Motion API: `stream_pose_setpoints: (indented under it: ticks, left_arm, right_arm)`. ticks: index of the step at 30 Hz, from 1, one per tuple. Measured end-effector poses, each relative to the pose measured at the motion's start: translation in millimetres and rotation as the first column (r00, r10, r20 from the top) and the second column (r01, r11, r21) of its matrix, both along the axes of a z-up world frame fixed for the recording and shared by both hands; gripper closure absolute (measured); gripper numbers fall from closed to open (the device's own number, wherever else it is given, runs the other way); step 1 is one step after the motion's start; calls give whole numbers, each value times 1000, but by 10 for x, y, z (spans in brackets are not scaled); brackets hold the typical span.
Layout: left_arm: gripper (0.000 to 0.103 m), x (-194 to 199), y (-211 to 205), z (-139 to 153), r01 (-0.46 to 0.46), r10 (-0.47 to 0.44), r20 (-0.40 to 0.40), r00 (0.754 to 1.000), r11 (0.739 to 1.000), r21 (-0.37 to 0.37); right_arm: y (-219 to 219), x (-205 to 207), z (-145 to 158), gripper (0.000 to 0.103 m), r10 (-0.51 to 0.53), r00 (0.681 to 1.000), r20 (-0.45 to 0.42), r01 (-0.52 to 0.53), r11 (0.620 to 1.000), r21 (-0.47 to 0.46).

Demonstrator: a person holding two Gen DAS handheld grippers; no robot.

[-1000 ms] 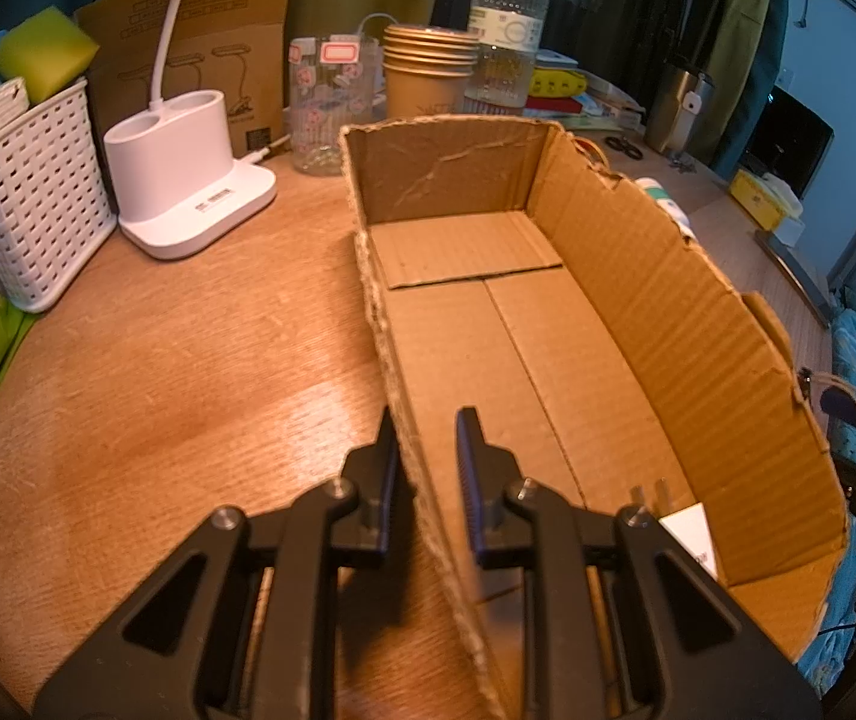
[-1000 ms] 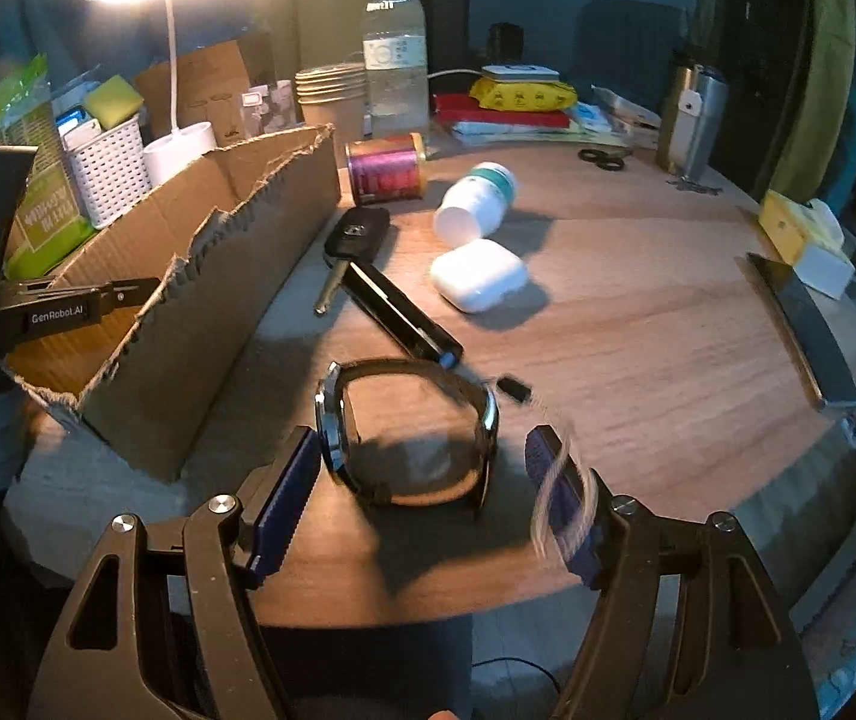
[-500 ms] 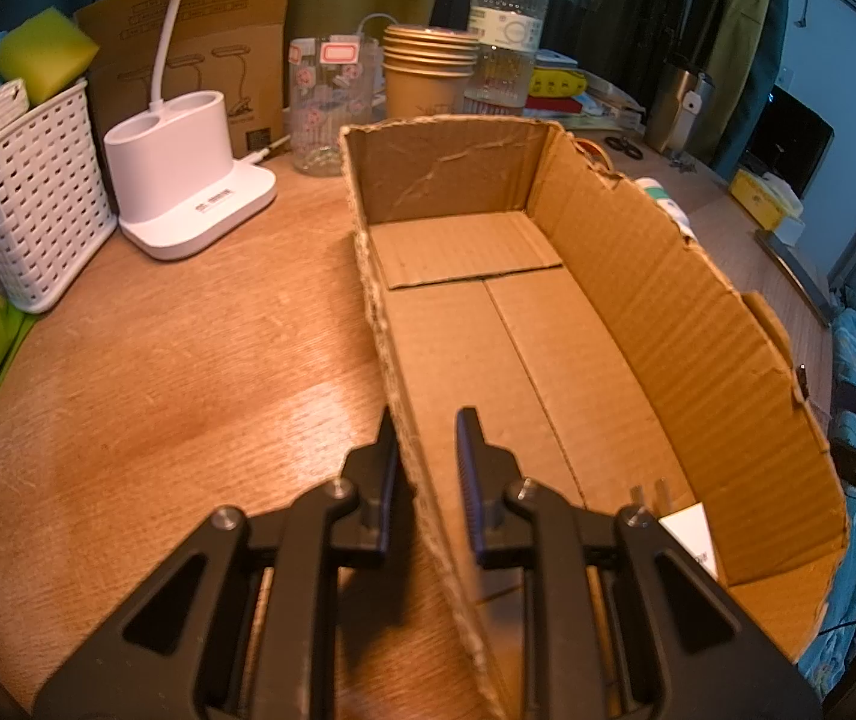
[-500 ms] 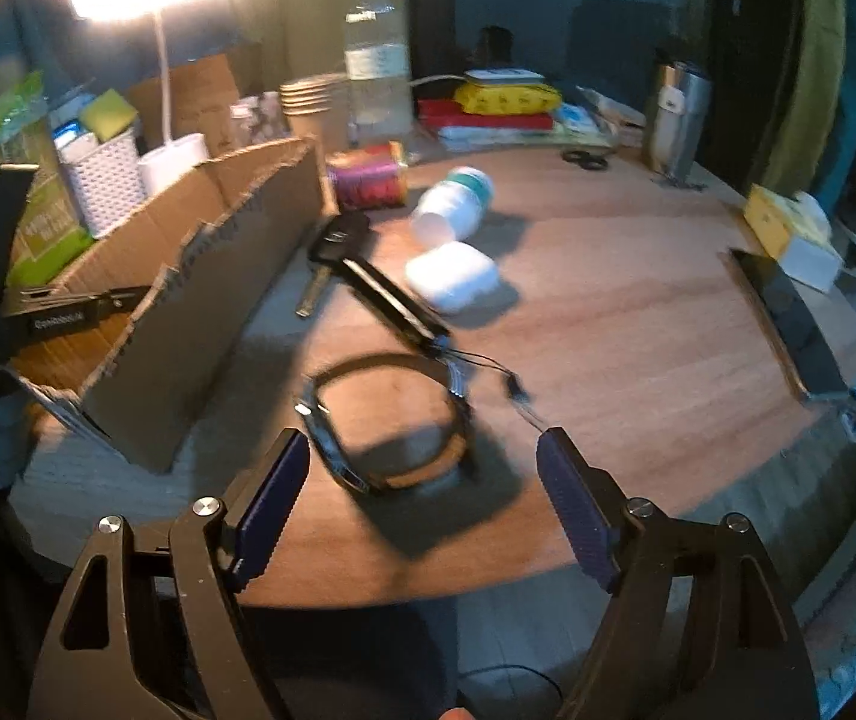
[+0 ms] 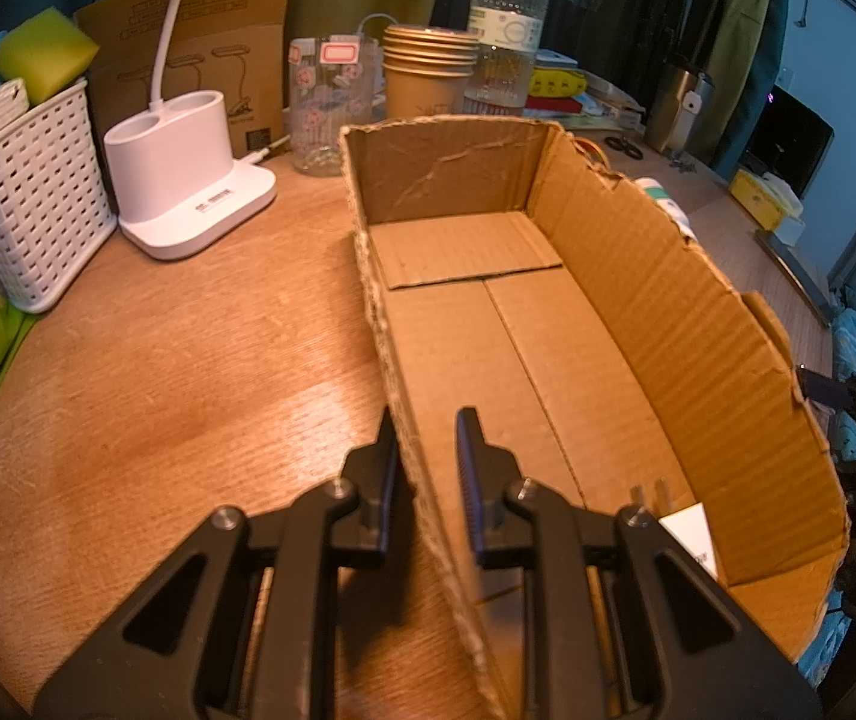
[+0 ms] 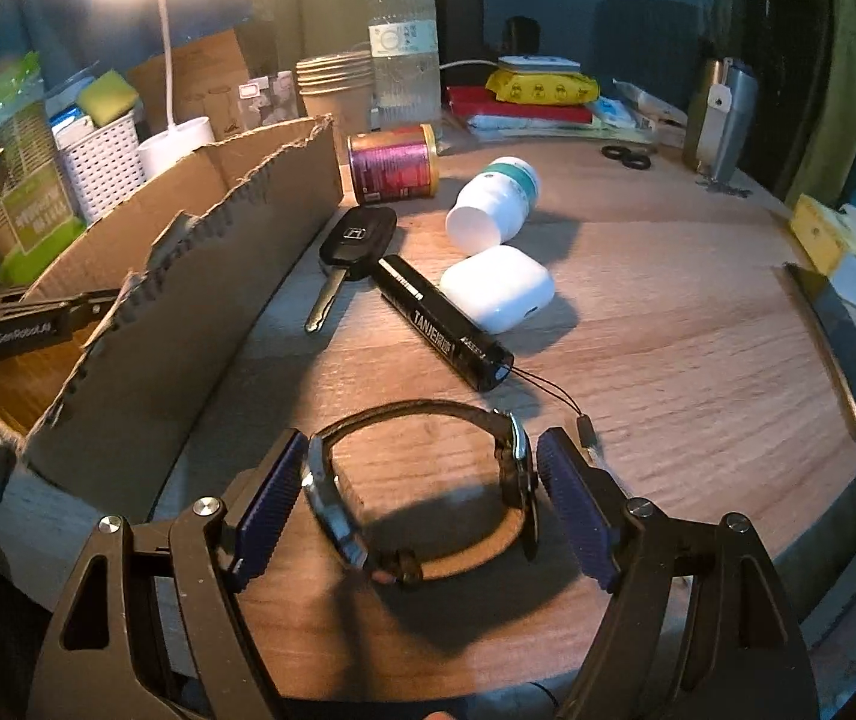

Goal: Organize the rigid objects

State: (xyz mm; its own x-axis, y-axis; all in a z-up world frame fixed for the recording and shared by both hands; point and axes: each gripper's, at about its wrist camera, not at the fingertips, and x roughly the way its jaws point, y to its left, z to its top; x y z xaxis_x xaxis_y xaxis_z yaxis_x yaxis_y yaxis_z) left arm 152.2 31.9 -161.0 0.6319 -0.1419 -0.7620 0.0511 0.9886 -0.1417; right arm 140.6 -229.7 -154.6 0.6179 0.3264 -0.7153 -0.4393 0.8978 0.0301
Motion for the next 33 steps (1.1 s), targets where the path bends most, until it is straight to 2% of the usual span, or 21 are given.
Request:
stream_pose_setpoints:
  ticks: [3,9,22,26,33]
  left_arm:
    - [84,0,-1,0,0,0,0,1000,1000,0]
    - [84,-1,-1,0,0,0,0,1000,1000,0]
    - [84,-2,-3,1,0,0,0,1000,1000,0]
    - [84,0,0,0,0,0,0,1000,1000,0]
    - [84,-1,0,1,0,0,0,1000,1000,1]
  right_arm:
    - [11,17,-24,28,-4,1000,0,4,1000,0]
    - [6,28,9,32,-16,1000,24,16,1000,3]
    - [60,-2,242,38,-16,995,94,13,1000,26]
    - [122,-33,391,38,2,992,129,-6,999,31]
    - [367,-187,823,38,65,969,238,-78,996,48]
